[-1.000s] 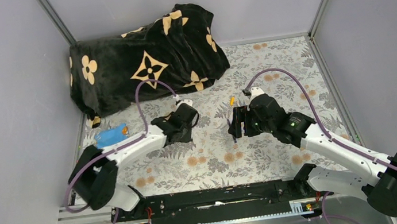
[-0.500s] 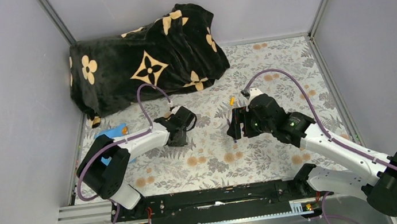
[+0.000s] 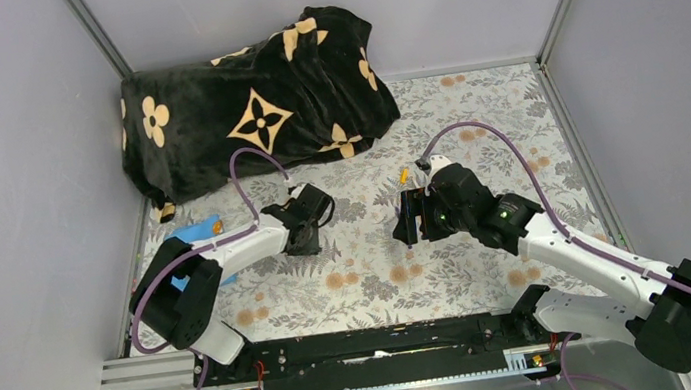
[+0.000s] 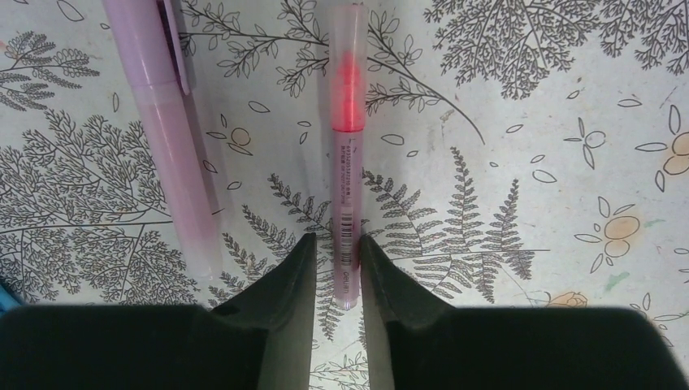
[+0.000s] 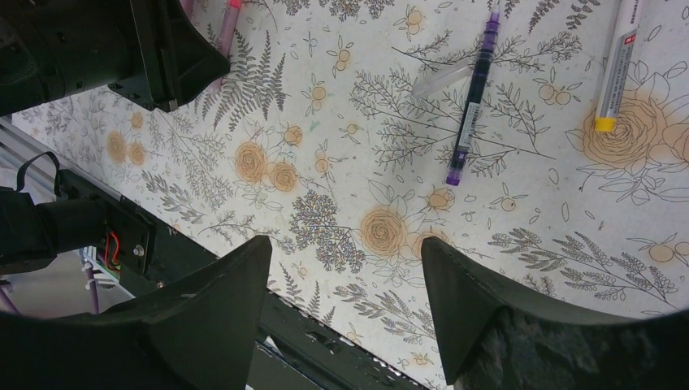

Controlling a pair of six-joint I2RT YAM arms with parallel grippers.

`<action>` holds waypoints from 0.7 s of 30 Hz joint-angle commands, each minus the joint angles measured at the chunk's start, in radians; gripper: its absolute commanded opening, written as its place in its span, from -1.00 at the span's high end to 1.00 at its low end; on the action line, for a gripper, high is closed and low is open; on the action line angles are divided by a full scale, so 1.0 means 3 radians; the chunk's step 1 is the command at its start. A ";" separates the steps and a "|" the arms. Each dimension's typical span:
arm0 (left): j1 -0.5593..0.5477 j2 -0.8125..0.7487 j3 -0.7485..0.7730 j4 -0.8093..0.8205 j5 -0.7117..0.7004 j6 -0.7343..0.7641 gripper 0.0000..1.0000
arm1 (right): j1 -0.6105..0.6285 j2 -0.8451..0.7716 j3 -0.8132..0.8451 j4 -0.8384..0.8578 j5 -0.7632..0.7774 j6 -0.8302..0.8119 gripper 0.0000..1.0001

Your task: Insert the pens into the pen caps

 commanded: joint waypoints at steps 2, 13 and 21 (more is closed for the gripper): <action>0.0045 0.0016 -0.0092 0.0021 0.0079 -0.0022 0.34 | -0.0012 0.0018 0.0028 0.0105 -0.0062 -0.0038 -0.51; 0.0048 -0.0534 0.0320 0.0093 0.0414 0.0215 0.09 | -0.0012 -0.0137 0.0102 0.0065 0.0221 -0.0094 -0.52; 0.0053 -0.1116 0.0526 0.0262 0.0547 0.0406 0.01 | -0.0009 -0.0036 0.0395 -0.0307 0.0788 -0.0266 -0.51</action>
